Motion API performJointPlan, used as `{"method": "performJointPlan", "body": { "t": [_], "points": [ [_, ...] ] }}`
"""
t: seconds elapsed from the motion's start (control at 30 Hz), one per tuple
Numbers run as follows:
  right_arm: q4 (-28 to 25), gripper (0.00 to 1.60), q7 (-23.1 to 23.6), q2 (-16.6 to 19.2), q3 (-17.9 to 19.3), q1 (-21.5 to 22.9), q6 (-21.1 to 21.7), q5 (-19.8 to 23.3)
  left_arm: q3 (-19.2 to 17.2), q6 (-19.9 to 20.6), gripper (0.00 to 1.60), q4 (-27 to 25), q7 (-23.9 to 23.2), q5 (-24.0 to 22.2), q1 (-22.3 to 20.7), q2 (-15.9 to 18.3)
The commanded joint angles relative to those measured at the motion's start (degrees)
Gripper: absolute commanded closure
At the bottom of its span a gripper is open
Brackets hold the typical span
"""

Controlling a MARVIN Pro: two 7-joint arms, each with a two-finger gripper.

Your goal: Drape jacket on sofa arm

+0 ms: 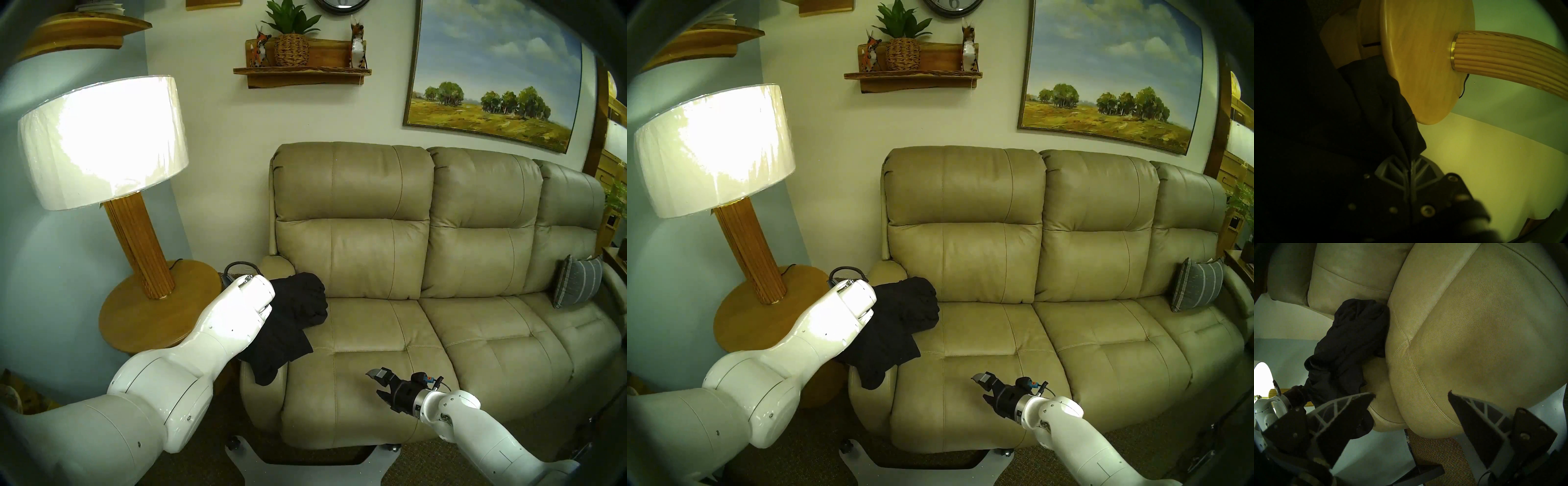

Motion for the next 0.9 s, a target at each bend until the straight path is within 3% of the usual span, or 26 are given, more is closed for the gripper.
{"method": "performJointPlan", "body": {
  "t": [0.0, 0.6, 0.87],
  "points": [
    [1.1, 0.0, 1.1, -0.6, -0.5, 1.8, 0.6, -0.3, 2.0, 0.5, 0.0, 5.0, -2.1, 1.8, -6.2, -4.3],
    [1.5, 0.0, 3.9, -0.4, -1.2, 1.9, 1.1, -1.3, 2.1, 4.2, 0.0, 15.9, -4.8, 1.5, -11.1, -7.3],
    [1.3, 0.0, 5.4, -1.1, -1.8, 1.3, 0.9, -2.3, 2.6, 1.8, 0.0, 20.5, -12.0, 2.8, -10.7, -9.4]
  ]
}}
